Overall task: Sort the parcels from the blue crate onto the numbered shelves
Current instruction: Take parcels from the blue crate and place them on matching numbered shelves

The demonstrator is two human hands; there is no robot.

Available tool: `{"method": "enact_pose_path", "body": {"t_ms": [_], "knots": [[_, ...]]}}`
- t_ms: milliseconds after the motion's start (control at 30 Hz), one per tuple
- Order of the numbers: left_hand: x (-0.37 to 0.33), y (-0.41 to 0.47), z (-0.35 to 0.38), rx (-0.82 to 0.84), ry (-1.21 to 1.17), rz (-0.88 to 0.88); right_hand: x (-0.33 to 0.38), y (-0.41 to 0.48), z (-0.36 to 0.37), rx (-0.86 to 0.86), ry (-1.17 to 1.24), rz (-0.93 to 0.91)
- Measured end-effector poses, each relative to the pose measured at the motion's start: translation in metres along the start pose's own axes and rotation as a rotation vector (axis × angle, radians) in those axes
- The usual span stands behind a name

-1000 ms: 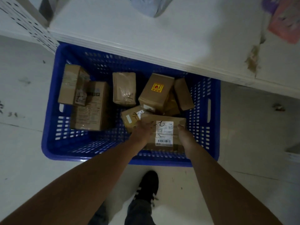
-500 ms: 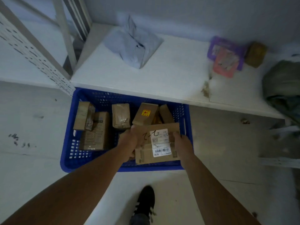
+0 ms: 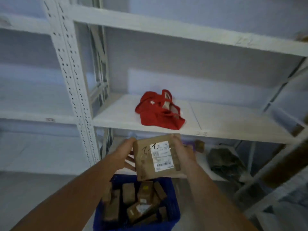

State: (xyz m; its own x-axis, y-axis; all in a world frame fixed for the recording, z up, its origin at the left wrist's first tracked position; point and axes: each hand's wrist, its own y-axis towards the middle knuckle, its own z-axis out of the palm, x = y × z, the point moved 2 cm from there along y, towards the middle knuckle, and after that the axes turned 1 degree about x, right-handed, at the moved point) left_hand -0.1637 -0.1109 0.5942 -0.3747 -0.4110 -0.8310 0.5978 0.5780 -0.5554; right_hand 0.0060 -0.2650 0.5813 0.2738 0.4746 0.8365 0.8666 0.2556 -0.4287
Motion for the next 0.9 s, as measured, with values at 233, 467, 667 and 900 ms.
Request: {"method": "enact_pose_path", "body": {"t_ms": [233,467,667,900], "knots": [[-0.1,-0.169,-0.004,0.022,-0.075,0.407,0.16,-0.177,-0.079,-0.103,-0.099,-0.253],[-0.118,-0.24,-0.002,0.046,-0.047,0.578,0.235,-0.24,-0.128,-0.068,-0.247,-0.512],[-0.16,-0.293,0.002,0.031,0.414,0.79,0.288,-0.304,-0.174,-0.193,-0.809,-0.986],[-0.206,-0.323,0.052,0.216,0.15,0.923,0.327,-0.379,-0.179,-0.245,-1.233,-1.238]]}}
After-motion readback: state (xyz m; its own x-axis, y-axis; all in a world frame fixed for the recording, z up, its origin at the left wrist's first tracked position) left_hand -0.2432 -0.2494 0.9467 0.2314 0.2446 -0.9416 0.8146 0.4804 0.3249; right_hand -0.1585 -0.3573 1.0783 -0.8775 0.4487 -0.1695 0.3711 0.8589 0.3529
